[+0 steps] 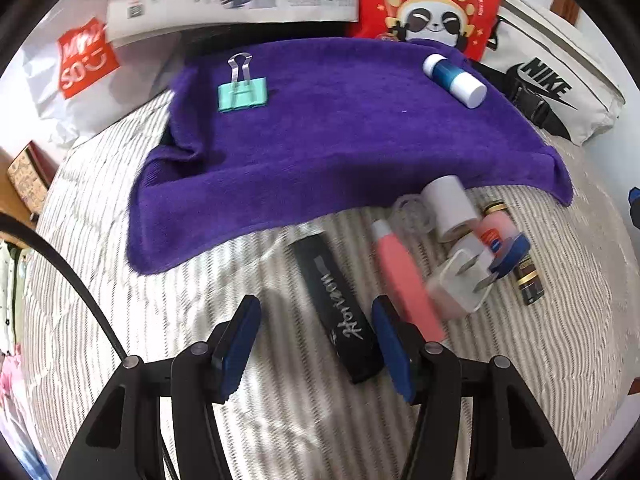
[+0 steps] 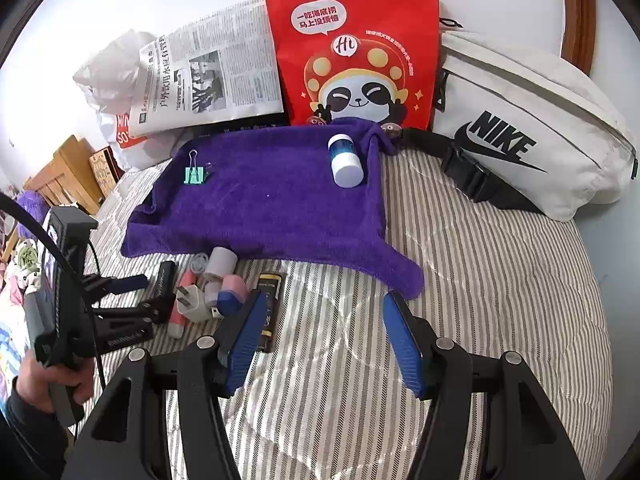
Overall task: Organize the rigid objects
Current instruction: 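Grasp the black Horizon pen with the left tool, then grasp the brown Grand Reserve bottle with the right tool while the left tool holds the pen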
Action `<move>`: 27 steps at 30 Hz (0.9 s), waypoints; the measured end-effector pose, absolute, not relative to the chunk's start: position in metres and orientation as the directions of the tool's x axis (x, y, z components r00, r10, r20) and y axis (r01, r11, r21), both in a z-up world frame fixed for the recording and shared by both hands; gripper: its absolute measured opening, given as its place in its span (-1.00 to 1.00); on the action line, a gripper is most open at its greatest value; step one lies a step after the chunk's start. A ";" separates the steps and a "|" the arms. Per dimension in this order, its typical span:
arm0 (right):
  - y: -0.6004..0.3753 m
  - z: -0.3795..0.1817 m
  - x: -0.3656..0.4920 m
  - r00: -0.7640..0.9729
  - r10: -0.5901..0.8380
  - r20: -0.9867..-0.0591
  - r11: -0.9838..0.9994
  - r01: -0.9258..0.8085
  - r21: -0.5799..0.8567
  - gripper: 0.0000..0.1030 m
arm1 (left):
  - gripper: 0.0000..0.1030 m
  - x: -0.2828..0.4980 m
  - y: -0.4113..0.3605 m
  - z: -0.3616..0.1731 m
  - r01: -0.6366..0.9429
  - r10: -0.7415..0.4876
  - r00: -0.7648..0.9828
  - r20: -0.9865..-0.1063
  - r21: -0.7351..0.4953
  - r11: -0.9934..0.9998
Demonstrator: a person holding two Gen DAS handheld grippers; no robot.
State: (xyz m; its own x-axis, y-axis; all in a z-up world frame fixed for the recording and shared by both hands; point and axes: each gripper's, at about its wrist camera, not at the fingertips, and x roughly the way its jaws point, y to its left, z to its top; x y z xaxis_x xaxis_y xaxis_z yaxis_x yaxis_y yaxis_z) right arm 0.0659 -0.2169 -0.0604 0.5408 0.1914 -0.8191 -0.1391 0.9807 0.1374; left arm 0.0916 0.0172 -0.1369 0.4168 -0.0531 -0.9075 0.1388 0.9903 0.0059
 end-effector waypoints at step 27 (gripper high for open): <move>-0.168 -0.134 0.069 0.398 0.239 -0.886 0.962 -0.222 0.161 0.15 | -0.58 0.086 0.029 -0.137 0.189 -0.100 0.479 -0.872 -0.009 0.982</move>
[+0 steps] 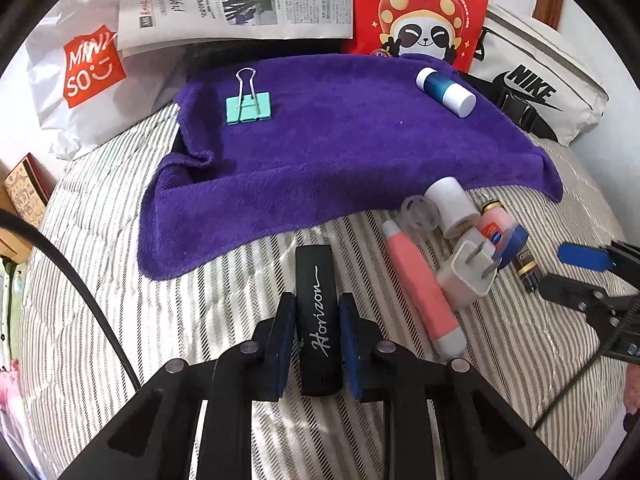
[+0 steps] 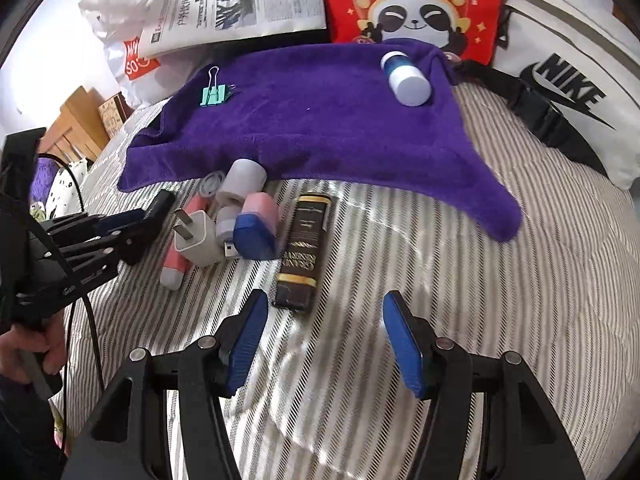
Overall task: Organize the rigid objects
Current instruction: 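Grasp the brown Grand Reserve bottle with the right tool while the left tool holds the pen, then set the brown bottle on the purple towel and open the right tool while the left tool carries the pen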
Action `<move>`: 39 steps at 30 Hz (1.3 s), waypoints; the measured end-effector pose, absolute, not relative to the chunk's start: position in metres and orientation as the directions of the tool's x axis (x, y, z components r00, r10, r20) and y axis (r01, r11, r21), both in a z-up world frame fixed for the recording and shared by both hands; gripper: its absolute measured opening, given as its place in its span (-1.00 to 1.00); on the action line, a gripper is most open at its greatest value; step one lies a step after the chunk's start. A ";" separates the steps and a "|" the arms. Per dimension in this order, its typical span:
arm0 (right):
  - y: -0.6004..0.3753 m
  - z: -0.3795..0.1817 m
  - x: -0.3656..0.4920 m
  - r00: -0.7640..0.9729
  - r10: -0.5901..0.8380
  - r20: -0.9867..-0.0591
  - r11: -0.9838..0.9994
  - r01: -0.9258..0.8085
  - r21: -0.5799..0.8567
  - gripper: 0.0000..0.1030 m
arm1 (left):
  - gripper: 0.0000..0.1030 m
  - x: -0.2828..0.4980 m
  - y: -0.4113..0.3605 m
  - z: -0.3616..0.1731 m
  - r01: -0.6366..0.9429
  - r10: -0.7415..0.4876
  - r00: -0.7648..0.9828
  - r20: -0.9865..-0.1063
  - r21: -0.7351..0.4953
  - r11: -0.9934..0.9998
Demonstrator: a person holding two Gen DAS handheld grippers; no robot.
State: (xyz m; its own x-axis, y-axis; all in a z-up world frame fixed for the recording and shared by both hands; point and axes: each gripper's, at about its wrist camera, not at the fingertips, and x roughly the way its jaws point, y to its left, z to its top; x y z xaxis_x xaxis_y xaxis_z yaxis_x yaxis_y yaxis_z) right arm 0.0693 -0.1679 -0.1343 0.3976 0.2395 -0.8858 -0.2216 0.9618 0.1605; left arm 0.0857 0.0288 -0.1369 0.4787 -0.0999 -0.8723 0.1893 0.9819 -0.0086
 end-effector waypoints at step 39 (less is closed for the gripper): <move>-0.159 -0.142 0.082 0.422 0.143 -0.895 0.970 -0.241 0.042 -0.54 | -0.59 0.082 0.033 -0.139 0.141 -0.100 0.510 -0.854 -0.032 0.990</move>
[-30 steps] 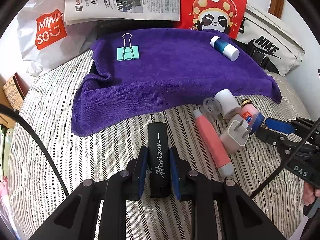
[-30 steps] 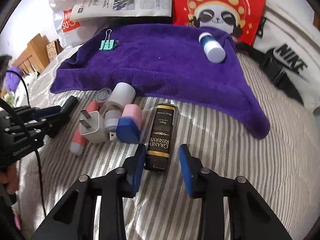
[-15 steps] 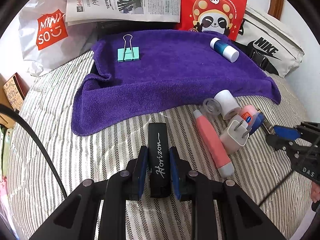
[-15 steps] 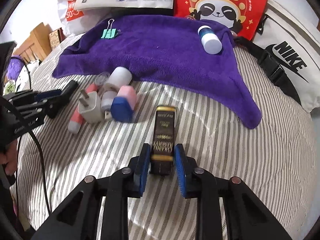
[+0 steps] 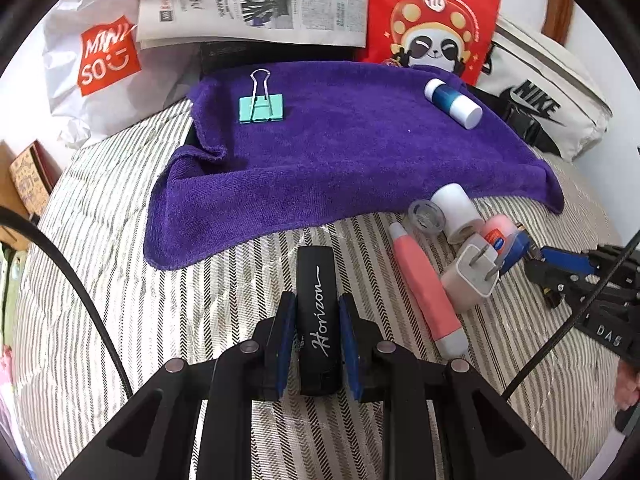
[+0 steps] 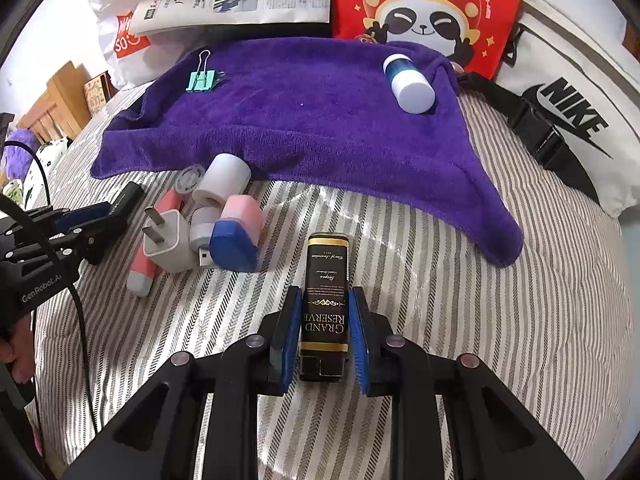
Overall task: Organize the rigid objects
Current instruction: 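Set the brown bottle on the purple towel and open the right tool while the left tool carries the pen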
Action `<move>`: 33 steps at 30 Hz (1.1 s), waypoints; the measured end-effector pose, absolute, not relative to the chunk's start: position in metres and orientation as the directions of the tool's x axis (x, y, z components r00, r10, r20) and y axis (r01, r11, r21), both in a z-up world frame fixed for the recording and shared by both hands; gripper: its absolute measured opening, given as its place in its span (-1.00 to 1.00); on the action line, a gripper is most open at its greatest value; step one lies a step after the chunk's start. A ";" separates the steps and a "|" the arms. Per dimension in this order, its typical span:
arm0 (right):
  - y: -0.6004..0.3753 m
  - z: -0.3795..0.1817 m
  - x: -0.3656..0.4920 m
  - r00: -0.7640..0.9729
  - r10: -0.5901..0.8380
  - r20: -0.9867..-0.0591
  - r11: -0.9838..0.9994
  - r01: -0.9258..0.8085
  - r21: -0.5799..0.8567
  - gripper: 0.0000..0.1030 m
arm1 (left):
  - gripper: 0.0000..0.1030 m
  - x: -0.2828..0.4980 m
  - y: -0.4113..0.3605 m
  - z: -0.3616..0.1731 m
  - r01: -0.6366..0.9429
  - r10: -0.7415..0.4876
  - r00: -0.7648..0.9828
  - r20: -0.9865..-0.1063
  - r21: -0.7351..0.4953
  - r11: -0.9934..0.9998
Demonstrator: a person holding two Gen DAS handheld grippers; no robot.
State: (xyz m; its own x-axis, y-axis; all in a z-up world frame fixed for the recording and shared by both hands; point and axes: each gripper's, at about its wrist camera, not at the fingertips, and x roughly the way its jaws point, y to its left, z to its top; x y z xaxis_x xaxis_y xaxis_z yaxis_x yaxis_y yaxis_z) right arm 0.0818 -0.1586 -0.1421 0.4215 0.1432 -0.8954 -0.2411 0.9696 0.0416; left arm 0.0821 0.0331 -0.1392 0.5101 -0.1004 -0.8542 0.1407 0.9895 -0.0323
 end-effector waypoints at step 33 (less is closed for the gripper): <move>-0.214 -0.072 0.118 0.515 0.210 -0.831 0.966 -0.238 0.097 -0.54 | -0.59 0.094 0.052 -0.080 0.099 -0.157 0.539 -0.828 -0.123 0.987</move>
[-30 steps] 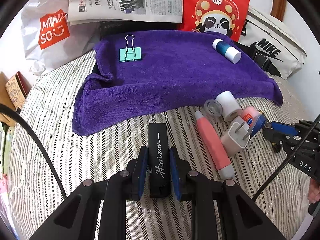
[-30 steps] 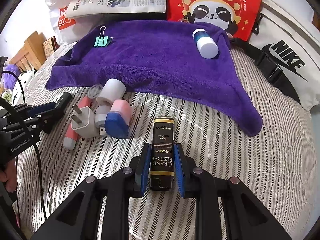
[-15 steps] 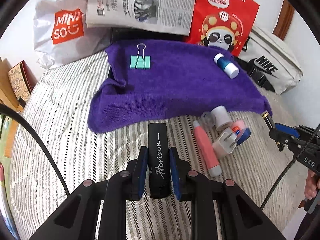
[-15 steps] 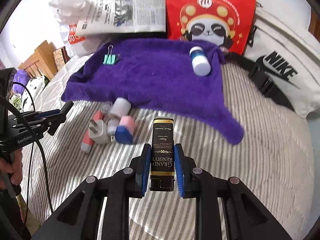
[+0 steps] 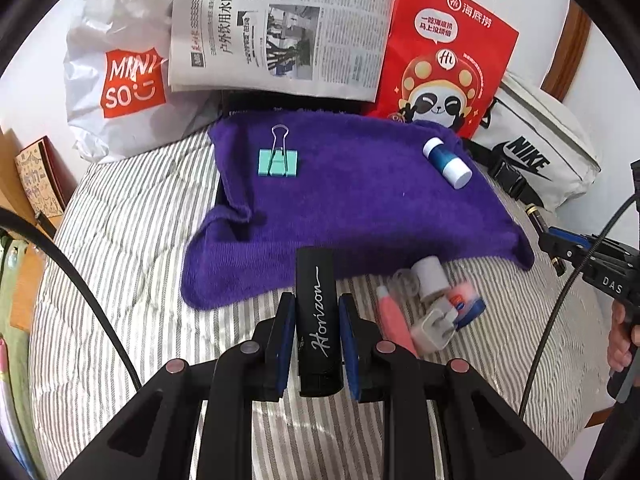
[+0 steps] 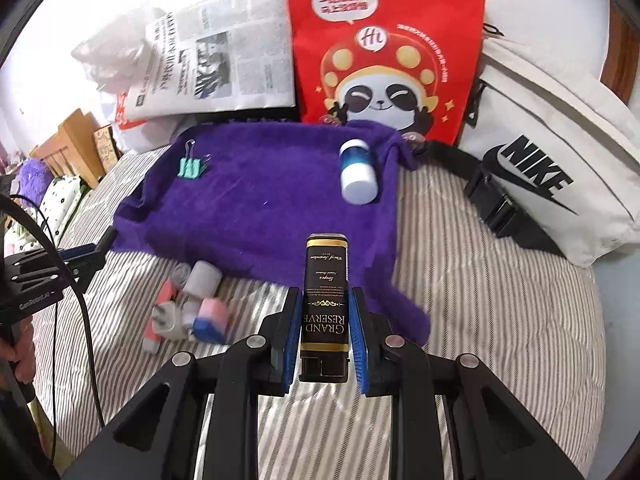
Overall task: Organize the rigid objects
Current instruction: 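Set the brown bottle on the purple towel and open the right tool while the left tool carries the pen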
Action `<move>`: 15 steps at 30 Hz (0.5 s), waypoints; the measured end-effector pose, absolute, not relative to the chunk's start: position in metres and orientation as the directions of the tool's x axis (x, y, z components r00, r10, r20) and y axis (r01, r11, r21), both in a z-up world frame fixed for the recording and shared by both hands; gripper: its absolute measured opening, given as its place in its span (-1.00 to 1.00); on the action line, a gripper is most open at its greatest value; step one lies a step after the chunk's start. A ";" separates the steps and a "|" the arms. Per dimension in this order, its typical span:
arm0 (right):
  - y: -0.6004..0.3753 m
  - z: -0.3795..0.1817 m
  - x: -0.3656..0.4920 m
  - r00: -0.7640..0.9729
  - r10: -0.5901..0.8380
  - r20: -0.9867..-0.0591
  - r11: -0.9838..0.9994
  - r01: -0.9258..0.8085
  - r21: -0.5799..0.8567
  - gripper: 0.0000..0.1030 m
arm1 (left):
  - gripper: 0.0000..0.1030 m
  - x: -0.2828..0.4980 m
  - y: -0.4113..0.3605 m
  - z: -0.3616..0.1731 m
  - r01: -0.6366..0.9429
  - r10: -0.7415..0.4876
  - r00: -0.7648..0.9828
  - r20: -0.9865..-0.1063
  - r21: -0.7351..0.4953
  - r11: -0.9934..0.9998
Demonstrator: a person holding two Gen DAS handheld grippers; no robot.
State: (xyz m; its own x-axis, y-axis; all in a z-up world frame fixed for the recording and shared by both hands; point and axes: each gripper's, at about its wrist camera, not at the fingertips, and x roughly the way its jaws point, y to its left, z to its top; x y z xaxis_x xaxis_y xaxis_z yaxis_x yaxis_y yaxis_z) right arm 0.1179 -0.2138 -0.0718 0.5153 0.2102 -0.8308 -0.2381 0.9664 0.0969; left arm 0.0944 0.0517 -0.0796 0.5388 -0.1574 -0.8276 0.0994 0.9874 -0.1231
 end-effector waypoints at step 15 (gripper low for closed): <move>-0.216 -0.074 0.166 0.513 0.184 -0.839 0.975 -0.203 0.090 -0.54 | -0.59 0.136 0.067 -0.079 0.094 -0.188 0.540 -0.821 -0.163 0.982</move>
State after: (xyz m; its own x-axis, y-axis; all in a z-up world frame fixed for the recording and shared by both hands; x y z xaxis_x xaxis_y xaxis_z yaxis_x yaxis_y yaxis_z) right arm 0.1659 -0.2163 -0.0744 0.5126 0.1841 -0.8387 -0.2030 0.9750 0.0899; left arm 0.1362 0.0673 -0.0787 0.5398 -0.1877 -0.8206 0.0936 0.9822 -0.1631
